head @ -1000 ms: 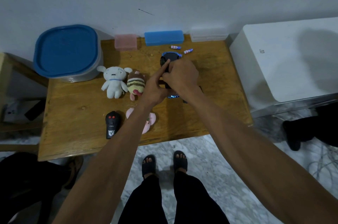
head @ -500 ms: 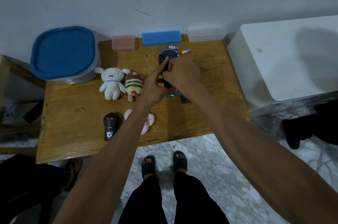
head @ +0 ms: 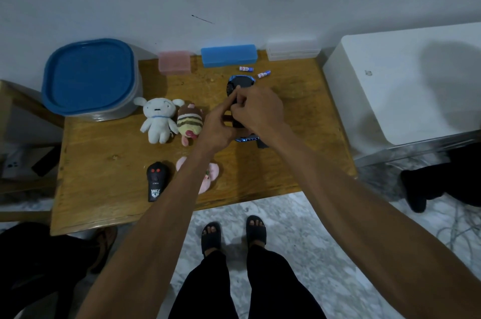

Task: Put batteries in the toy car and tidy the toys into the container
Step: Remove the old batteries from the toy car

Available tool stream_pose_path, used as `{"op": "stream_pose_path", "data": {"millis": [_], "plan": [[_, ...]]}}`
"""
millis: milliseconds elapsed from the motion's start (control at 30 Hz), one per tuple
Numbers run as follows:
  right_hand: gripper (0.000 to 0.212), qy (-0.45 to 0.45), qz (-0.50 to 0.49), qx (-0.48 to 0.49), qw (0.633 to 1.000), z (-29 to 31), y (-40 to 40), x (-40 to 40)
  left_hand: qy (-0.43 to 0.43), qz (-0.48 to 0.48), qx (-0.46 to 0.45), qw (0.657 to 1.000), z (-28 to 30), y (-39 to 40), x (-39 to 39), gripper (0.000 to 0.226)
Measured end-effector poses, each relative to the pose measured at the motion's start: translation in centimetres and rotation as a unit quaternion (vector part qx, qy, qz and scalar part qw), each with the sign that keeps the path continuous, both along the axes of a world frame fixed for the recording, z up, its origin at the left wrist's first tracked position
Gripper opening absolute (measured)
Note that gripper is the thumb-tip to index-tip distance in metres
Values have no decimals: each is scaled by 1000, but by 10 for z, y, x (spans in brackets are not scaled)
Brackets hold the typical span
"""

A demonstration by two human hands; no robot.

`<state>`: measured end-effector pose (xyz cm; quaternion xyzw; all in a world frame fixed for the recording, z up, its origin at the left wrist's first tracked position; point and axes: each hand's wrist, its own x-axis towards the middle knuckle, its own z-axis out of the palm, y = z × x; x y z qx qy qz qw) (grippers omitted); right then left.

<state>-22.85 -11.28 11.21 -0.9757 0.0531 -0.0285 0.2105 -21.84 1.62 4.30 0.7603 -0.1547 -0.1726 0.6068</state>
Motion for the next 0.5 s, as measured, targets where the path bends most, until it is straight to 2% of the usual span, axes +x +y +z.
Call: {"op": "stream_pose_path", "data": {"millis": [133, 233, 367, 500], "plan": [[16, 10, 124, 35, 992, -7, -15, 3, 37, 9, -19, 999, 1, 9, 5, 105], [11, -12, 138, 87, 987, -8, -22, 5, 41, 9, -21, 999, 4, 12, 8, 106], [10, -47, 13, 214, 976, -3, -21, 6, 56, 11, -29, 998, 9, 14, 8, 108], [29, -35, -114, 281, 952, 3, -25, 6, 65, 25, -34, 997, 9, 14, 6, 109]]}}
